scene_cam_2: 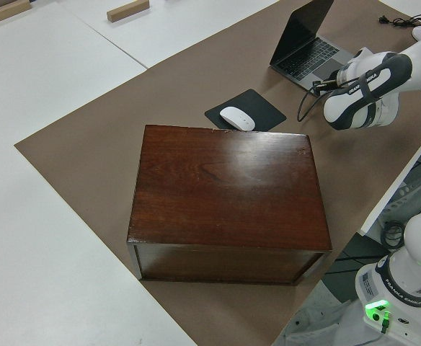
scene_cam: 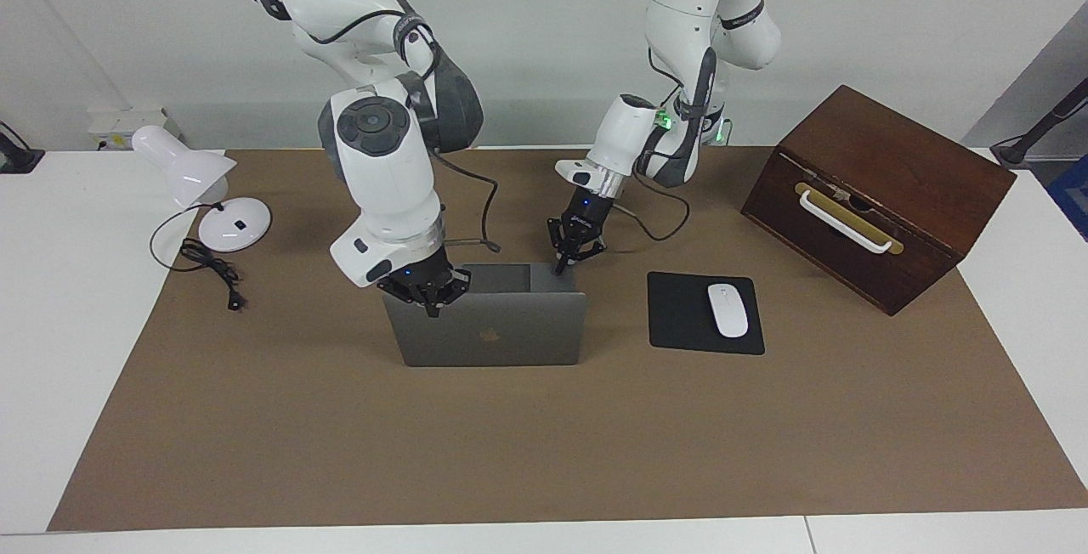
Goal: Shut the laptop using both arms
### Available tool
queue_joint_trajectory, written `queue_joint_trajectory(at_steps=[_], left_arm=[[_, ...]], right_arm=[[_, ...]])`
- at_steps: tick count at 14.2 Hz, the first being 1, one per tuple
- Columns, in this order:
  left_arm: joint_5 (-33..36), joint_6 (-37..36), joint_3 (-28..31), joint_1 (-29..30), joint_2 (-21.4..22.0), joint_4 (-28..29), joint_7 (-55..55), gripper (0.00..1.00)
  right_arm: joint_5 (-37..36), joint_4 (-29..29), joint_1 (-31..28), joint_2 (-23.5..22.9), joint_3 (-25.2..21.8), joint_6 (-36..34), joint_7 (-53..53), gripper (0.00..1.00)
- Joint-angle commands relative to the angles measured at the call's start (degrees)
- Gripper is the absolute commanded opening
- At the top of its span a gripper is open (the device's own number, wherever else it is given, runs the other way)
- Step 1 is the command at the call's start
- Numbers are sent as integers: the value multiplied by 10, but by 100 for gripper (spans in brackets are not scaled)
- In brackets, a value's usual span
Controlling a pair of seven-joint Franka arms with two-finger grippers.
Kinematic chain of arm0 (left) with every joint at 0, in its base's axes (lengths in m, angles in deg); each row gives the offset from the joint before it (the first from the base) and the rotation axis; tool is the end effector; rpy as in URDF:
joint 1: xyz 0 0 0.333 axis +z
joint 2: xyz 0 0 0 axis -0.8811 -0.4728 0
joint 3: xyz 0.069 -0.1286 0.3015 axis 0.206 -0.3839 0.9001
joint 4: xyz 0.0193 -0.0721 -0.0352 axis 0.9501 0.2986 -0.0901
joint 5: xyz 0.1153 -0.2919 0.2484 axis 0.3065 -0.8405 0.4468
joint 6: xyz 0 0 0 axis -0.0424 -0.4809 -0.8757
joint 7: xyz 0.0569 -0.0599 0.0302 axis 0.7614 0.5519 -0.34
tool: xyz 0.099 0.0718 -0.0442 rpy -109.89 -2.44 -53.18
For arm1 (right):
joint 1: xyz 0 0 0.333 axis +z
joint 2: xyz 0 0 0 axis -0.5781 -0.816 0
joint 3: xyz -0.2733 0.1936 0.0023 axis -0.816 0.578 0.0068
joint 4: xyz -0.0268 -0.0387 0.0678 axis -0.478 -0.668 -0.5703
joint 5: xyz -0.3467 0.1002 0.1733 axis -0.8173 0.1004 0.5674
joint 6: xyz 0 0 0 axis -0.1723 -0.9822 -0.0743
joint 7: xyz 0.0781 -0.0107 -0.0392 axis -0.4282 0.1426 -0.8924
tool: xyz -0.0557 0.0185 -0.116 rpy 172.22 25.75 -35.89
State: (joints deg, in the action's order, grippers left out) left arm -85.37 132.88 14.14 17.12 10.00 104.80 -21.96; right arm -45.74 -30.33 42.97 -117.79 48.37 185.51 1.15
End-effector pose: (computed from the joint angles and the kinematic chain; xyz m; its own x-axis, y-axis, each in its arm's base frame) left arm 0.4023 -0.3639 0.2597 0.5957 -0.4499 0.6654 -0.6271 -0.7781 0.0354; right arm 0.6896 0.2166 0.4704 0.9947 -0.0917 0.0467 -0.0913 -0.9958 -0.0119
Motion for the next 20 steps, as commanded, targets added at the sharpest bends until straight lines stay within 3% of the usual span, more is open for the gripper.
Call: queue_joint_trajectory(at_steps=[1,4,8,20], left_arm=[[-1,2,9,8,-39,7,25,0],[-2,2,9,9,-46,11,30,0],[-2,2,9,9,-46,11,30,0],[-2,2,10,12,-47,12,33,0]], right_arm=[[26,2,-9,7,9,-30,-14,0],[84,0,-11,15,7,-65,-14,0],[101,-11,-19,23,8,-101,-14,0],[104,-117,-24,52,9,-68,-17,0]])
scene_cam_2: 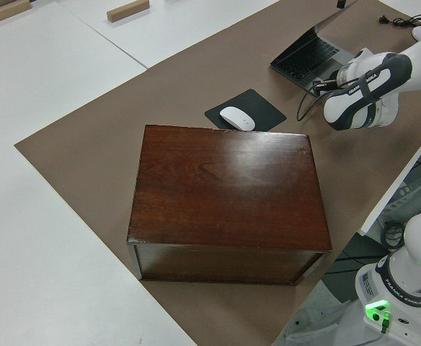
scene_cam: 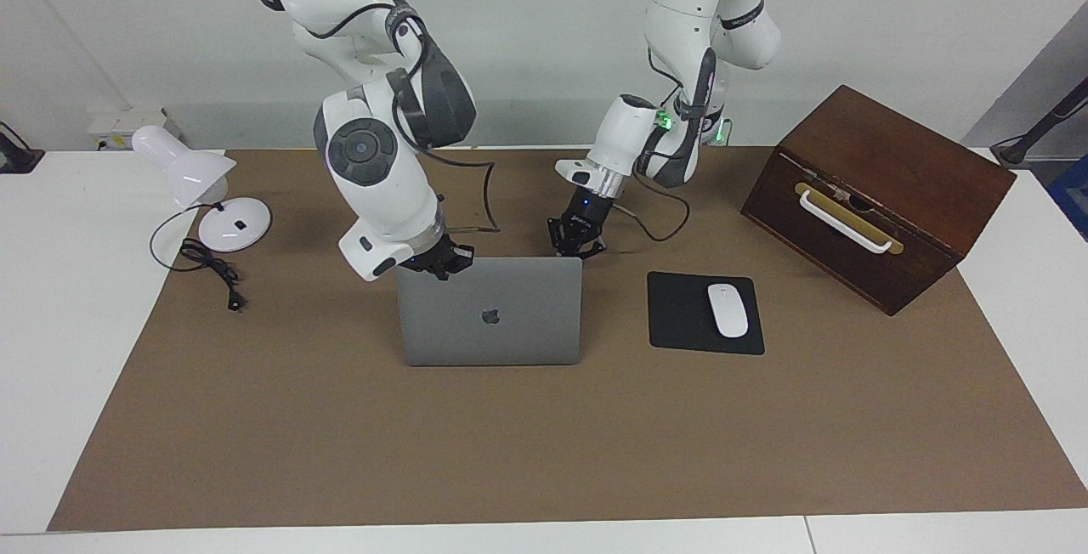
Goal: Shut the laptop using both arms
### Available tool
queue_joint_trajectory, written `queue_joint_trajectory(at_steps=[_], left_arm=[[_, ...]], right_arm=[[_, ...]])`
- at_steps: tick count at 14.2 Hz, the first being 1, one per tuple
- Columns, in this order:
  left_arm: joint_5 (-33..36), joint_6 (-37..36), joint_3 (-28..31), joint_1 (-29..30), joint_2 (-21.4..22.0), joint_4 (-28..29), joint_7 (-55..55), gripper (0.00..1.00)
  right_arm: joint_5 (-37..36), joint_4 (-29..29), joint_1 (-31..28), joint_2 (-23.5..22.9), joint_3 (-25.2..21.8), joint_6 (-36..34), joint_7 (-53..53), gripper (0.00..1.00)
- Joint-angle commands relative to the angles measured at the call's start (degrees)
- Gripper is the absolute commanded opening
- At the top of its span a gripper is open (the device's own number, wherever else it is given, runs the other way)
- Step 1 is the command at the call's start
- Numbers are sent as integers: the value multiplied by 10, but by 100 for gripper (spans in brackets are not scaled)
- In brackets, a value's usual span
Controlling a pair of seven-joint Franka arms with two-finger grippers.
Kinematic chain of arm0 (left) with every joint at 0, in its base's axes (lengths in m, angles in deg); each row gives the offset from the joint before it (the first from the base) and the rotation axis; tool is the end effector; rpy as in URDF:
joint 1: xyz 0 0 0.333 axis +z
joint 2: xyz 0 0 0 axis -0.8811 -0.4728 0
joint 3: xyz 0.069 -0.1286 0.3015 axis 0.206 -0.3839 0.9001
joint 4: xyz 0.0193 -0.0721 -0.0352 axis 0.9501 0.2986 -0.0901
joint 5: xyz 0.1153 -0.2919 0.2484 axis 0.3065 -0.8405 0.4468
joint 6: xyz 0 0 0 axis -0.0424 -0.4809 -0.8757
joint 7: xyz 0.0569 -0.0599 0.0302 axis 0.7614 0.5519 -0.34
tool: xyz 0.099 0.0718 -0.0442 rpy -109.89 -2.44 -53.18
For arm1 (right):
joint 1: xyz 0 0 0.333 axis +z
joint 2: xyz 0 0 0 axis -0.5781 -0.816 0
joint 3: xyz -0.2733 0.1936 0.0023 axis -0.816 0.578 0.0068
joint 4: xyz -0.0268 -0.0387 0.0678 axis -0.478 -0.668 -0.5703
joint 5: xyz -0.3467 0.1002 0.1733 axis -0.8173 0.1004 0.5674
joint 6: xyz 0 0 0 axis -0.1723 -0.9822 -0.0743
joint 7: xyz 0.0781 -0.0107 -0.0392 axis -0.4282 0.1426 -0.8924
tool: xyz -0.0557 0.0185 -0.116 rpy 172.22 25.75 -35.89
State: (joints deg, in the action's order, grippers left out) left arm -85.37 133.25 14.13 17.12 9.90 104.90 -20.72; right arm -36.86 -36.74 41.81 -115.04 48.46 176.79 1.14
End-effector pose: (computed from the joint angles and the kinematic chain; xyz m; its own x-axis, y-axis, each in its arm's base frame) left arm 0.4019 -0.3636 0.2591 0.5804 -0.4655 0.6682 -0.6400 -0.7681 0.0209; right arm 0.6455 0.2136 0.4393 0.9705 -0.1182 -0.2103 -0.1300 -0.9906 -0.0431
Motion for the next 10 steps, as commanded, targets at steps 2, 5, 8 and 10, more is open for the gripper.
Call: queue_joint_trajectory(at_steps=[2,5,8,10], left_arm=[[-2,-1,10,12,-46,11,20,0],[-2,-2,10,12,-46,11,20,0],[-2,-2,10,13,-46,11,20,0],[-2,-2,10,12,-46,11,21,0]], right_arm=[[30,-77,-12,25,8,17,-28,0],[65,-130,-13,34,8,15,-27,0],[74,-165,-19,42,8,13,-26,0],[74,-175,-20,45,8,16,-24,0]])
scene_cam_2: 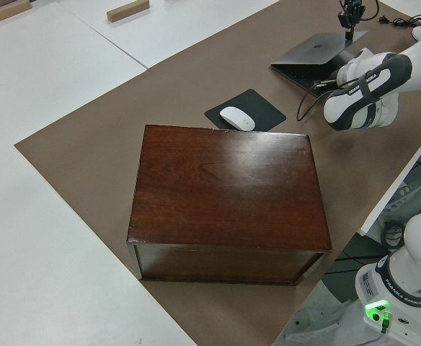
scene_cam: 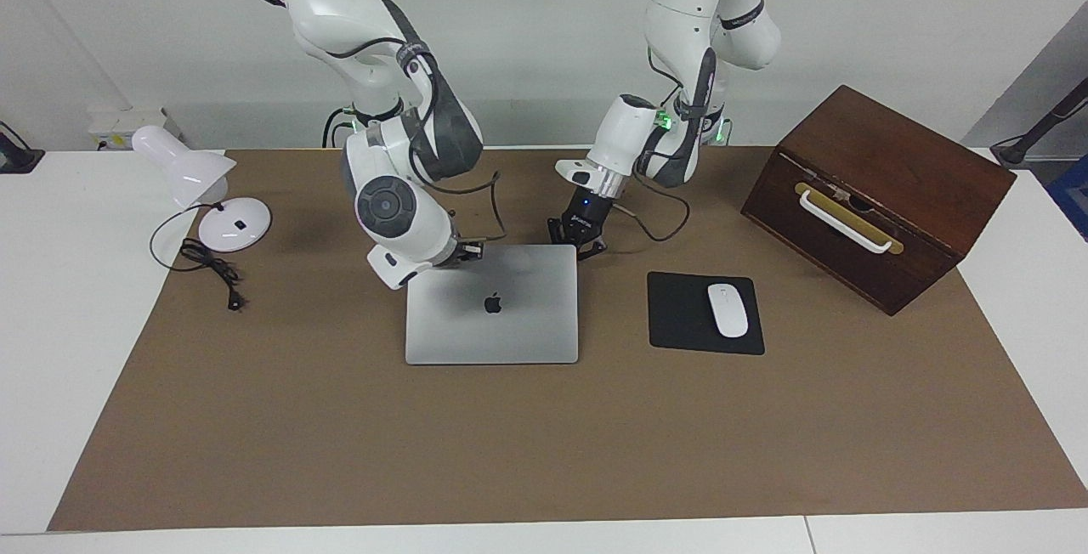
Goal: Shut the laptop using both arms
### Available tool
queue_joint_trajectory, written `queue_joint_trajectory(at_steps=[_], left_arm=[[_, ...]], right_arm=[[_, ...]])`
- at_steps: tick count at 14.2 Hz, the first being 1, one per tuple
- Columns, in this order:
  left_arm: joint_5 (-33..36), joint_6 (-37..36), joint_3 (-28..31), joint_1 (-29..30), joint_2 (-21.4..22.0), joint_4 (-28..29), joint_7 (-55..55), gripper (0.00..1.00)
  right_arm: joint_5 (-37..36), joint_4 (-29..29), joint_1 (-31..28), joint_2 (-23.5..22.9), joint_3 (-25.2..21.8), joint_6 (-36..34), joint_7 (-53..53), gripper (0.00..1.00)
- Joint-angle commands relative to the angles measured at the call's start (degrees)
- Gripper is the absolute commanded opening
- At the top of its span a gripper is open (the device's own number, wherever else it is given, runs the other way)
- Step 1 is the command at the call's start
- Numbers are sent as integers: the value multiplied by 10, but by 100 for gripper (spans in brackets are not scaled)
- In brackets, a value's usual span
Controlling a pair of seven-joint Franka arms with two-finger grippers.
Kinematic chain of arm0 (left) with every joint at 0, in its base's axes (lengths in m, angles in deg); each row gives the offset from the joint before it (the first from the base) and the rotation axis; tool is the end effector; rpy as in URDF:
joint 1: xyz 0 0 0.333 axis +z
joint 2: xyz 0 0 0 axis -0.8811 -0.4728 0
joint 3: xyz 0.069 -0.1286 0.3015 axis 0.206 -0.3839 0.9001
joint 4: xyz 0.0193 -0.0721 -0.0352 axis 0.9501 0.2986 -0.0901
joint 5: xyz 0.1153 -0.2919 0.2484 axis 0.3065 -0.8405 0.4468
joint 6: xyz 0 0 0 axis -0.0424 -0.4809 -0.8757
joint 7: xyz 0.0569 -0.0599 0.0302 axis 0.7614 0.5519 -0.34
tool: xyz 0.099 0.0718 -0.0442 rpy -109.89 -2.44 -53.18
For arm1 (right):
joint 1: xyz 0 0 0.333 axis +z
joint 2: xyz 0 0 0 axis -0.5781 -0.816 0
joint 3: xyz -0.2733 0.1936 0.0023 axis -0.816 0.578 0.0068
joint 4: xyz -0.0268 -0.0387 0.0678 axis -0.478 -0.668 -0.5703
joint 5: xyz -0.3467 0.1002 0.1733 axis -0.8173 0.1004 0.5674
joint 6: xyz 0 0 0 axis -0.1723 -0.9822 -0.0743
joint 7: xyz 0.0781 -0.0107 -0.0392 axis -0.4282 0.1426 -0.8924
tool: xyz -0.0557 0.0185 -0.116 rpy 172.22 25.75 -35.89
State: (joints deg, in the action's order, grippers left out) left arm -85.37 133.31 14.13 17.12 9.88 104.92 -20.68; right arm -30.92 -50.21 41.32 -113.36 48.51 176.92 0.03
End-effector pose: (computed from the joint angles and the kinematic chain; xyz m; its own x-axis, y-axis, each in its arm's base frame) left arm 0.4018 -0.3635 0.2590 0.5798 -0.4659 0.6685 -0.6405 -0.7677 0.0205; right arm 0.5921 0.2145 0.3563 0.8992 -0.1128 -0.4228 -0.1421 -0.9891 -0.0384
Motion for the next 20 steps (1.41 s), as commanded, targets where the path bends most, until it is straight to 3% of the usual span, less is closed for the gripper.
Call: queue_joint_trajectory(at_steps=[1,20], left_arm=[[-2,-3,10,13,-46,10,21,0],[-3,-3,17,16,-46,10,23,0]], right_arm=[[15,-40,-15,29,7,14,-13,0],[15,-87,-8,39,8,67,-1,0]])
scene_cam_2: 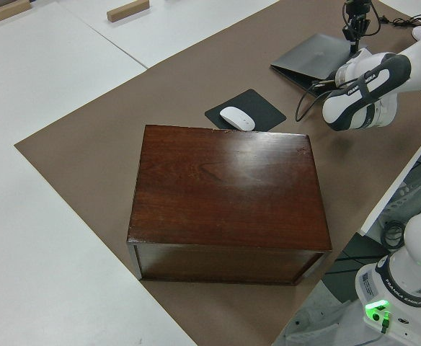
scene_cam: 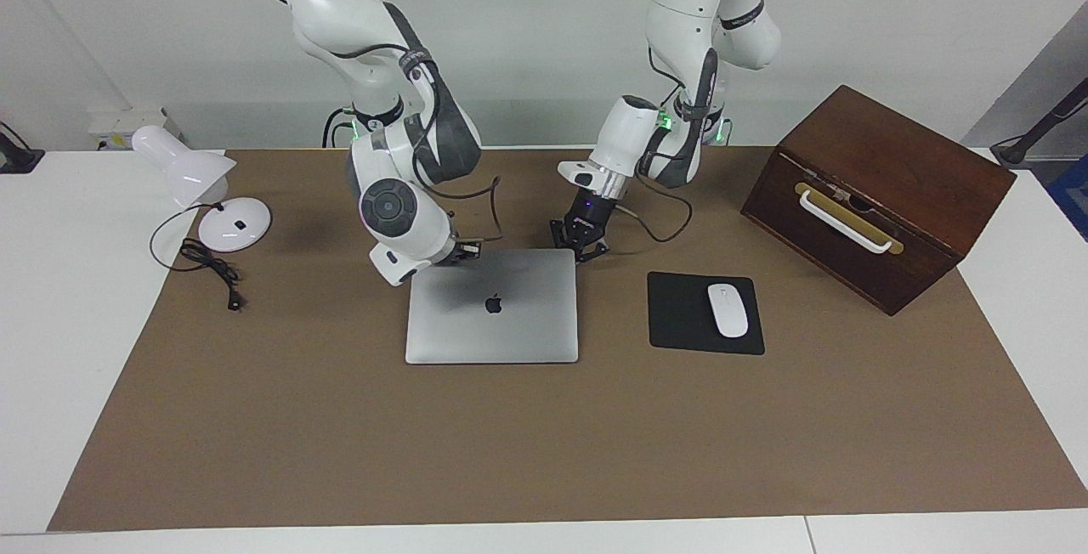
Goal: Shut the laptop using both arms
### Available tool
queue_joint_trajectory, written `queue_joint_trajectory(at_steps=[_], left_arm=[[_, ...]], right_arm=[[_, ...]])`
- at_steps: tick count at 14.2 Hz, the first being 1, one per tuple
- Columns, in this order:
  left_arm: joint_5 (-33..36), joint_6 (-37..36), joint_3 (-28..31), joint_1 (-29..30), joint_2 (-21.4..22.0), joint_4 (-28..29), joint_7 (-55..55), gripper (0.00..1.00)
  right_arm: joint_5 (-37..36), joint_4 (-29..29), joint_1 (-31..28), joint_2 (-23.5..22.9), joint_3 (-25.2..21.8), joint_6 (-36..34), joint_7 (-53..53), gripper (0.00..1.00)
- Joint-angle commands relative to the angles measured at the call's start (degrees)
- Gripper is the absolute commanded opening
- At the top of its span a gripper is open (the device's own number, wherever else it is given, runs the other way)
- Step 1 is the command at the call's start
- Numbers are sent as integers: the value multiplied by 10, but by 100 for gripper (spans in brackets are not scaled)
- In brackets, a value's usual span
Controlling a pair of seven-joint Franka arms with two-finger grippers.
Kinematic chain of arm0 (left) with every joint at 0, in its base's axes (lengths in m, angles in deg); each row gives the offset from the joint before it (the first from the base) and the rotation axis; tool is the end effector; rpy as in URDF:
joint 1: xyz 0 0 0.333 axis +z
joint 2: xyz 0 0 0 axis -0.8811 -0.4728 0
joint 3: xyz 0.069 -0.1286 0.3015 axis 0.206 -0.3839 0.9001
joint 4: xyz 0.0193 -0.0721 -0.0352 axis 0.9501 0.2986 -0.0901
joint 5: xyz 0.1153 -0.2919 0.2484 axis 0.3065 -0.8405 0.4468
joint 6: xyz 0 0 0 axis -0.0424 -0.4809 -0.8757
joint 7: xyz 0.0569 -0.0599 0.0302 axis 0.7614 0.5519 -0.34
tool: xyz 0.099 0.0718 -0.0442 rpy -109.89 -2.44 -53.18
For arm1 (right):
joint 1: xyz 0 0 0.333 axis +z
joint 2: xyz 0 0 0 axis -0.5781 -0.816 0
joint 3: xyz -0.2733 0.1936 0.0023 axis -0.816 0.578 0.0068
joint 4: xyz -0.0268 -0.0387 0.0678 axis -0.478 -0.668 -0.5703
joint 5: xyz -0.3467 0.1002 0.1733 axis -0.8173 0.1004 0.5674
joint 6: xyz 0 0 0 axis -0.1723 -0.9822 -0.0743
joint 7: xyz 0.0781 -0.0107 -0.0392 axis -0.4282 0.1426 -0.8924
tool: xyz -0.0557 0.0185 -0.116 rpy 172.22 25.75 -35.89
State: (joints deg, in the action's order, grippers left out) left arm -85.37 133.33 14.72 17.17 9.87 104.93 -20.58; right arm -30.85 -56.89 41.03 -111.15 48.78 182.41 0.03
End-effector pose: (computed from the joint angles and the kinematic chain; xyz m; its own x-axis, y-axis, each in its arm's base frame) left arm 0.4058 -0.3589 0.2589 0.5823 -0.4623 0.6687 -0.6332 -0.7738 0.0165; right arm 0.5750 0.2115 0.3344 0.9055 -0.1250 -0.4054 -0.1519 -0.9878 -0.0348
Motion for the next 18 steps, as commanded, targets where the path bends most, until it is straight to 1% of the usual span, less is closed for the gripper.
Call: queue_joint_trajectory(at_steps=[1,3,5,9,11,12,14,15,17,18], left_arm=[[-3,-4,11,15,-46,10,22,0],[-3,-4,11,15,-46,10,22,0],[-3,-4,11,15,-46,10,21,0],[-3,-5,11,15,-46,10,21,0],[-3,-5,11,23,-46,9,16,0],[-3,-5,10,24,-46,9,11,0],[-4,-5,10,23,-45,7,-35,0],[-4,-5,10,22,-43,4,-56,0],[-4,-10,10,22,-35,4,-72,0],[-4,-9,10,21,-32,6,-89,0]], right_arm=[[15,-15,-5,17,5,6,-1,0],[17,18,-4,17,5,-30,13,0],[19,66,-4,36,5,-86,46,0],[34,205,-17,68,0,-238,52,0],[24,248,-49,90,-2,-298,41,0],[19,256,-71,105,-2,-318,19,0],[-29,256,-116,143,-3,-325,-89,0],[-53,255,-136,155,-2,-320,-142,0],[-77,255,-179,157,-2,-312,-213,0],[-88,255,-196,160,-2,-277,-248,0]])
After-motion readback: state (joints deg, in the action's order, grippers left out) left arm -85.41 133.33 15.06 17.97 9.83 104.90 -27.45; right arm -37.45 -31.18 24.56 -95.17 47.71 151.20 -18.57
